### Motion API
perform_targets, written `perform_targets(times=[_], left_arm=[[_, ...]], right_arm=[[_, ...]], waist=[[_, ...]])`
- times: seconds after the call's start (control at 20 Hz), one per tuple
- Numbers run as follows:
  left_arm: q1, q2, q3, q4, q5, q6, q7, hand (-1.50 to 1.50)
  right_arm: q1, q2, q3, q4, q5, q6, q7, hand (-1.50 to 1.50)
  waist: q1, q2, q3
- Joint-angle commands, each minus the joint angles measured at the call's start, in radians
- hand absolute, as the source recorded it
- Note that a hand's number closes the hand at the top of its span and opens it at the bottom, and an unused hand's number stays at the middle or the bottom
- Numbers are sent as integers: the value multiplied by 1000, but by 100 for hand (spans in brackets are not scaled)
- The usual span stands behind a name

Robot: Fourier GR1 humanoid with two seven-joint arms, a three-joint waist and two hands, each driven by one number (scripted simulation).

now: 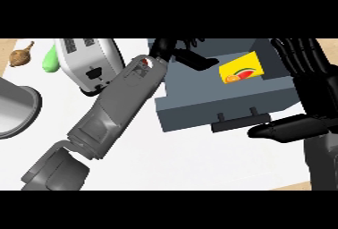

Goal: Pick up the cup, place it into the drawer and close the drawer

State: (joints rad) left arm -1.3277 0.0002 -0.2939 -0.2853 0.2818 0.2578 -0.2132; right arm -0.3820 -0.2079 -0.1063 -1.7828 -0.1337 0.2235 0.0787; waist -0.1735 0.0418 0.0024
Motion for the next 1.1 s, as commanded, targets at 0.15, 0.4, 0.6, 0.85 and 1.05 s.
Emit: perform_targets(times=[0.15,0.4,0.6,0.85,1.05], left_arm=[[73,0,-22,-48,112,7,-70,-150],[64,0,23,-105,211,-24,-164,-150],[64,0,41,-131,277,1,-233,-150],[68,0,55,-111,323,27,-291,-150],[58,0,55,-79,327,29,-287,-150]], right_arm=[[-19,23,59,17,-76,85,4,-150],[-49,24,147,16,-159,219,3,150],[-17,-28,217,9,-222,338,84,150],[20,-160,289,-1,-80,428,144,150],[57,-229,278,-25,92,412,110,-150]], waist=[[-50,10,-1],[-45,16,-2],[-17,-5,-3],[39,-13,-3],[95,-26,-2]])
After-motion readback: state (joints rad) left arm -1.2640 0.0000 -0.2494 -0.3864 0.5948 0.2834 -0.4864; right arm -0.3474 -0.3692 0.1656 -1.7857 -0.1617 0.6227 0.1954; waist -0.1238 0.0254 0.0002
